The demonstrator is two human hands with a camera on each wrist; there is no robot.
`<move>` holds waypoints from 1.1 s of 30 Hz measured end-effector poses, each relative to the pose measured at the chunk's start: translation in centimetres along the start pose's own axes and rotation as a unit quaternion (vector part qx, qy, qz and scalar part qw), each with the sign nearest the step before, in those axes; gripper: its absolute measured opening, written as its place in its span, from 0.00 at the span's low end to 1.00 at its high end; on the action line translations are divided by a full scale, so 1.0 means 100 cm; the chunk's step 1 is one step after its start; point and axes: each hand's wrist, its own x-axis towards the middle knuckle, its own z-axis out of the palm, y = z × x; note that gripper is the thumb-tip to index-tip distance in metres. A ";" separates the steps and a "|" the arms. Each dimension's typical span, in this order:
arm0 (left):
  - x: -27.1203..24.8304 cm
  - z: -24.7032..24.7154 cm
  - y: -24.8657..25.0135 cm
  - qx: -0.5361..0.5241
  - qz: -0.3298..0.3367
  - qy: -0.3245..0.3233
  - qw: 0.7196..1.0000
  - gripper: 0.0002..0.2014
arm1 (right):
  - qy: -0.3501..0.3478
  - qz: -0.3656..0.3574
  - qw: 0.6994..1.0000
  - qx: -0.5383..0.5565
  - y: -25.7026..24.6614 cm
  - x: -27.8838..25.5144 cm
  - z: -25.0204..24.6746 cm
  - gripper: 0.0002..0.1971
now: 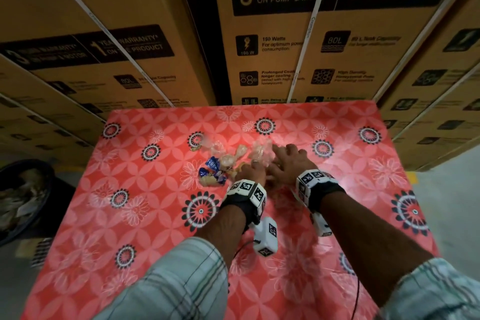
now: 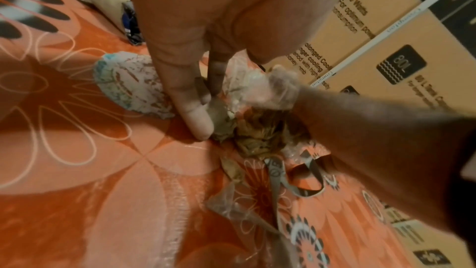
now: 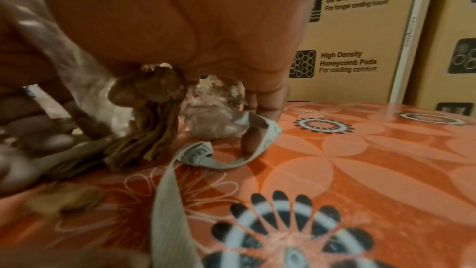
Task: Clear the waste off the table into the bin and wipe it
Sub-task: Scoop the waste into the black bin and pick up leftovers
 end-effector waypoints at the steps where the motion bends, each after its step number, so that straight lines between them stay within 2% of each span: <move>1: 0.004 0.001 -0.001 0.008 -0.003 -0.005 1.000 0.33 | 0.000 -0.016 1.000 -0.013 -0.001 0.000 0.003 0.35; 5: 0.007 -0.008 -0.002 0.050 0.020 -0.036 0.998 0.22 | 0.011 -0.068 0.993 -0.092 0.000 -0.004 0.017 0.45; 9: 0.001 -0.013 -0.011 0.052 0.069 -0.055 0.995 0.17 | 0.042 -0.078 0.990 -0.107 -0.014 -0.001 0.021 0.38; 12: 0.001 -0.016 -0.022 0.037 0.080 -0.067 0.994 0.16 | 0.009 -0.070 0.988 -0.136 -0.023 0.003 0.022 0.43; 15: 0.001 -0.018 -0.033 0.062 0.106 -0.023 0.992 0.13 | -0.015 -0.074 0.987 -0.144 -0.025 0.004 0.021 0.39; 18: -0.010 -0.022 -0.034 0.094 0.123 0.052 0.986 0.11 | -0.016 -0.099 0.988 -0.118 -0.021 -0.001 0.022 0.31; 20: -0.018 -0.026 -0.032 0.095 0.171 0.114 0.974 0.07 | -0.011 -0.115 0.988 -0.107 -0.020 -0.008 0.021 0.26; 22: -0.021 -0.029 -0.031 0.103 0.253 0.152 0.950 0.04 | -0.010 -0.132 0.986 -0.100 -0.020 -0.016 0.020 0.24; 24: -0.024 -0.030 -0.027 0.141 0.304 0.117 0.935 0.20 | -0.016 -0.139 0.985 -0.099 -0.018 -0.025 0.019 0.24; 25: -0.025 -0.029 -0.025 0.170 0.307 0.084 0.933 0.28 | -0.018 -0.140 0.984 -0.105 -0.017 -0.030 0.019 0.26; 26: -0.027 -0.028 -0.023 0.208 0.302 0.053 0.929 0.32 | -0.022 -0.143 0.983 -0.113 -0.014 -0.033 0.020 0.27; 29: -0.027 -0.017 -0.032 0.278 0.256 -0.022 0.926 0.26 | -0.027 -0.154 0.977 -0.148 -0.002 -0.043 0.022 0.33; 33: -0.026 -0.003 -0.051 0.289 0.245 -0.003 0.926 0.25 | -0.014 -0.146 0.971 -0.187 0.014 -0.053 0.025 0.43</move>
